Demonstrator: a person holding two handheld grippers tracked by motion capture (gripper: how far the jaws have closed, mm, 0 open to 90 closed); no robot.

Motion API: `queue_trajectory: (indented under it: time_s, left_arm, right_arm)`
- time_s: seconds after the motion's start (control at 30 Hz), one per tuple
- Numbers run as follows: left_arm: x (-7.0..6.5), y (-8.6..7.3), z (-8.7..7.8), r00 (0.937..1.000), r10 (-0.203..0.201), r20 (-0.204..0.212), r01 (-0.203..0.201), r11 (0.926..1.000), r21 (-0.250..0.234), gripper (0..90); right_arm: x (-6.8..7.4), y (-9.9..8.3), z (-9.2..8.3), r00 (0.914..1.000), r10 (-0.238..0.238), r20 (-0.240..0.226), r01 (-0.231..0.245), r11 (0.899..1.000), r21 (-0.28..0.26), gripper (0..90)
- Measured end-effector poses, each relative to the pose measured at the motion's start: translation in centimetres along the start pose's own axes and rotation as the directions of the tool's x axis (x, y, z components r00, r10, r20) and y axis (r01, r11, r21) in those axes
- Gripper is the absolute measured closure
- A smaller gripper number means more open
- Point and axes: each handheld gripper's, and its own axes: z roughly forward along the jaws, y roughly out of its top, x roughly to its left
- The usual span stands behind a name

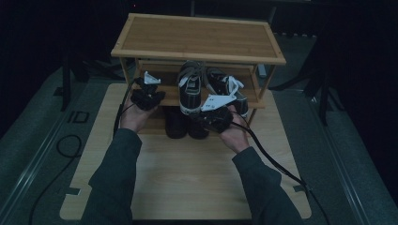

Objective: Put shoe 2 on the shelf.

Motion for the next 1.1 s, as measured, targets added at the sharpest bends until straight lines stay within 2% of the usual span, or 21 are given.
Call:
queue_trajectory:
  time_s: [0.07, 0.23, 0.33, 0.43, 0.53, 0.63, 0.73, 0.83, 1.0, 1.1]
  left_arm:
    - [0.0, 0.0, 0.0, 1.0000, -0.001, 0.001, 0.001, 1.0000, 0.000, 90.0]
    - [0.0, 0.0, 0.0, 1.0000, 0.000, 0.001, 0.000, 1.0000, -0.002, 90.0]
    - [0.0, 0.0, 0.0, 1.0000, 0.003, 0.001, -0.003, 1.0000, -0.002, 90.0]
    - [0.0, 0.0, 0.0, 1.0000, 0.002, 0.000, -0.002, 1.0000, -0.003, 90.0]
    - [0.0, -0.1, 0.0, 1.0000, 0.006, 0.001, -0.006, 1.0000, -0.003, 90.0]
    - [0.1, -0.1, 0.0, 1.0000, 0.001, 0.006, -0.001, 1.0000, -0.009, 90.0]
    - [0.1, -0.1, 0.0, 1.0000, 0.003, 0.006, -0.003, 1.0000, -0.006, 90.0]
    - [0.1, -0.1, 0.0, 1.0000, 0.002, 0.004, -0.002, 1.0000, -0.009, 90.0]
    - [0.0, -0.1, 0.0, 1.0000, 0.003, 0.003, -0.003, 1.0000, -0.008, 90.0]
    - [0.0, -0.1, 0.0, 1.0000, 0.003, 0.004, -0.003, 1.0000, -0.008, 90.0]
  right_arm:
    - [0.1, 0.1, 0.2, 1.0000, -0.006, 0.005, 0.006, 1.000, -0.005, 90.0]
    - [-0.5, 0.0, 0.7, 0.9996, 0.027, 0.004, -0.027, 0.999, -0.022, 90.0]
    - [-0.7, 0.1, 0.9, 0.9996, 0.028, -0.005, -0.028, 0.999, -0.030, 90.0]
    - [-0.7, 0.7, 1.1, 0.9997, 0.023, 0.006, -0.022, 0.999, -0.025, 90.0]
    - [-0.8, 1.0, 1.6, 0.9986, 0.022, 0.048, -0.022, 1.000, -0.007, 90.0]
    - [-1.3, 0.7, 2.0, 0.9989, 0.038, 0.028, -0.038, 0.999, 0.005, 90.0]
    - [-1.4, 1.0, 2.0, 0.9986, 0.038, 0.036, -0.038, 0.999, -0.003, 90.0]
    - [-1.6, 1.1, 2.4, 0.9982, 0.038, 0.046, -0.039, 0.999, 0.021, 90.0]
    - [-1.6, 1.3, 2.6, 0.9975, 0.030, 0.063, -0.032, 0.999, 0.025, 90.0]
    - [-1.7, 1.2, 2.8, 0.9963, 0.042, 0.075, -0.044, 0.999, 0.022, 90.0]
